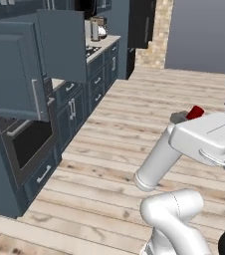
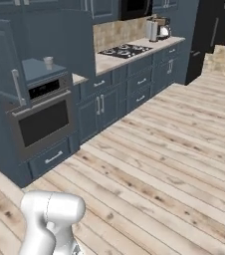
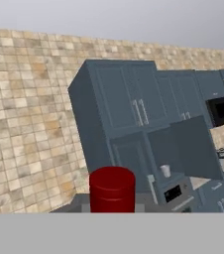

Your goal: There is a bowl on the dining counter. Grab a lemon wedge from the fridge and place it in the bowl. Then get the liquor bottle and glass cup from the cabinet and place them next to the bowl.

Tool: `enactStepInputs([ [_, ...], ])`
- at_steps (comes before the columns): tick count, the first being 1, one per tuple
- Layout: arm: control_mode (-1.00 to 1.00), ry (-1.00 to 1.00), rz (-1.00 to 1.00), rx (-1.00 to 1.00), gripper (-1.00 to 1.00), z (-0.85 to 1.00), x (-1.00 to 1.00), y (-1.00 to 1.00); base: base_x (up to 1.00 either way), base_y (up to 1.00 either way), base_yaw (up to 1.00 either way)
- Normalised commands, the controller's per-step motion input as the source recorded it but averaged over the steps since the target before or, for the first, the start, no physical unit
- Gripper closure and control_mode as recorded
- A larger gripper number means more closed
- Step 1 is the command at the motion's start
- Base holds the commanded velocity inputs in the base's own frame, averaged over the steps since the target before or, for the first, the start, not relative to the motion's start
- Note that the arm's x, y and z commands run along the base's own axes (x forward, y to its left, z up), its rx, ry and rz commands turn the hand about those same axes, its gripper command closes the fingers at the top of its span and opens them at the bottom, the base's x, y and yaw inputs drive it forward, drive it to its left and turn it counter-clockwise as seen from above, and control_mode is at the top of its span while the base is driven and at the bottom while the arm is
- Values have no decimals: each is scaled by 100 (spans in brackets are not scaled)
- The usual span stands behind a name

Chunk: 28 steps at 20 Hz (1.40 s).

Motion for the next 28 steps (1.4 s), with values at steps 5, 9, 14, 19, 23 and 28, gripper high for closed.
enactStepInputs([
  [5, 100, 0, 0, 0, 100, 0, 0, 0, -100, -42, -34],
  [9, 100, 0, 0, 0, 100, 0, 0, 0, -85, -60, -24],
  [14, 100, 0, 0, 0, 100, 0, 0, 0, -34, -80, -13],
  [19, 100, 0, 0, 0, 100, 0, 0, 0, -1, -94, -2],
  [23, 100, 0, 0, 0, 100, 0, 0, 0, 1, -99, 0],
  [28, 100, 0, 0, 0, 100, 0, 0, 0, 8, -96, 0],
])
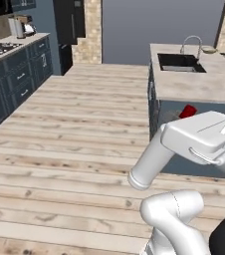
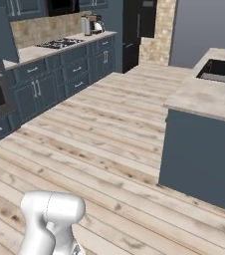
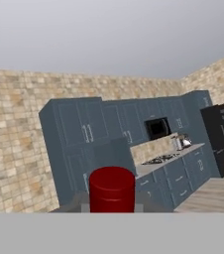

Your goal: There is a bowl on the dining counter. Grab a lemon wedge from the fridge and place it in the bowl. Then get the liquor bottle and glass cup from the cabinet and place them next to the bowl.

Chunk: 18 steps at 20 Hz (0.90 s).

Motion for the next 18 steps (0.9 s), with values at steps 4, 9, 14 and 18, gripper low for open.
enactStepInputs([
  [4, 100, 0, 0, 0, 100, 0, 0, 0, 16, -98, 0],
  [9, 100, 0, 0, 0, 100, 0, 0, 0, 24, -100, 0],
  [14, 100, 0, 0, 0, 100, 0, 0, 0, 33, -100, 1],
  [18, 100, 0, 0, 0, 100, 0, 0, 0, 32, -100, 3],
])
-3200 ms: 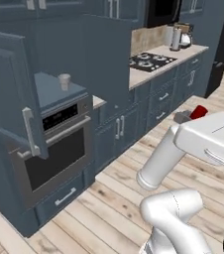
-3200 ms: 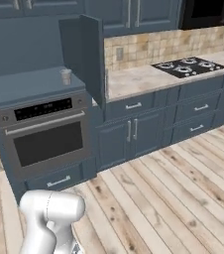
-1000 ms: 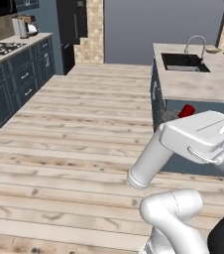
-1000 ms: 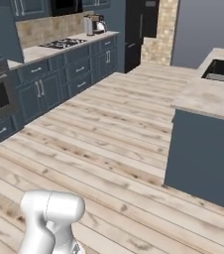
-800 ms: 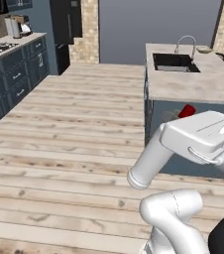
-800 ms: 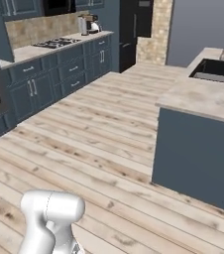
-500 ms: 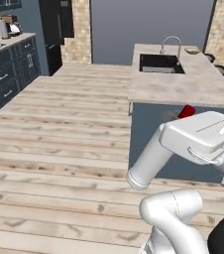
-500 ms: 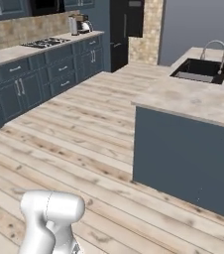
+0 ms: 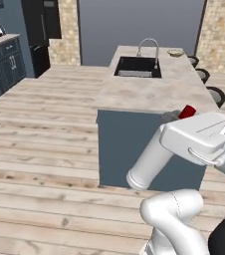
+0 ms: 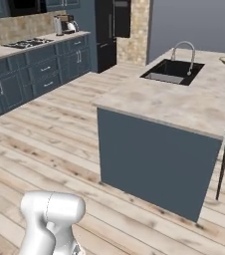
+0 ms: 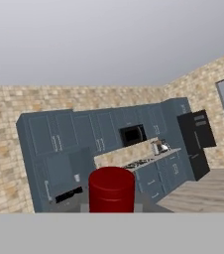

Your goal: There is a bowl on the dining counter. Grab a lemon wedge from the fridge and place it in the bowl. Then get the liquor bottle and glass cup from the cabinet and place them next to the bowl.

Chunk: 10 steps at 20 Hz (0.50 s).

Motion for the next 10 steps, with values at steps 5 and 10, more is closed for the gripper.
enactStepInputs([
  [5, 100, 0, 0, 0, 100, 0, 0, 0, 42, -100, 4],
  [10, 100, 0, 0, 0, 100, 0, 0, 0, 35, -100, 7],
])
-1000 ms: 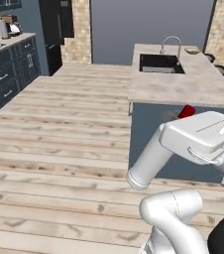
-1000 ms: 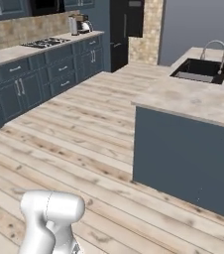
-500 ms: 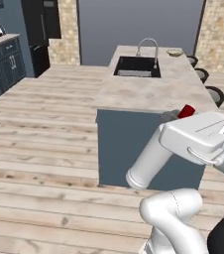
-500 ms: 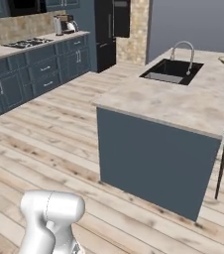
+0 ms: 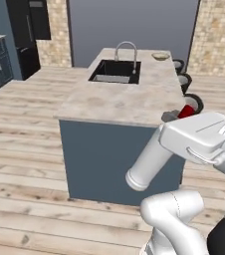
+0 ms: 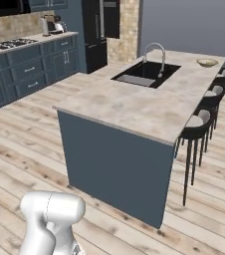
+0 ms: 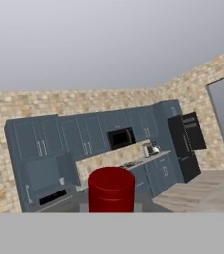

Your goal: There is a bowl on the dining counter. Grab a lemon wedge from the fridge and place it in the bowl. Then get the liquor bottle and glass cup from the cabinet and place them next to the bowl.

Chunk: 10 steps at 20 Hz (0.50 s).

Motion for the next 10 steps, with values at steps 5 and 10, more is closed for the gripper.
enactStepInputs([
  [5, 100, 0, 0, 0, 100, 0, 0, 0, 26, -100, 7],
  [10, 100, 0, 0, 0, 100, 0, 0, 0, 16, -95, 5],
])
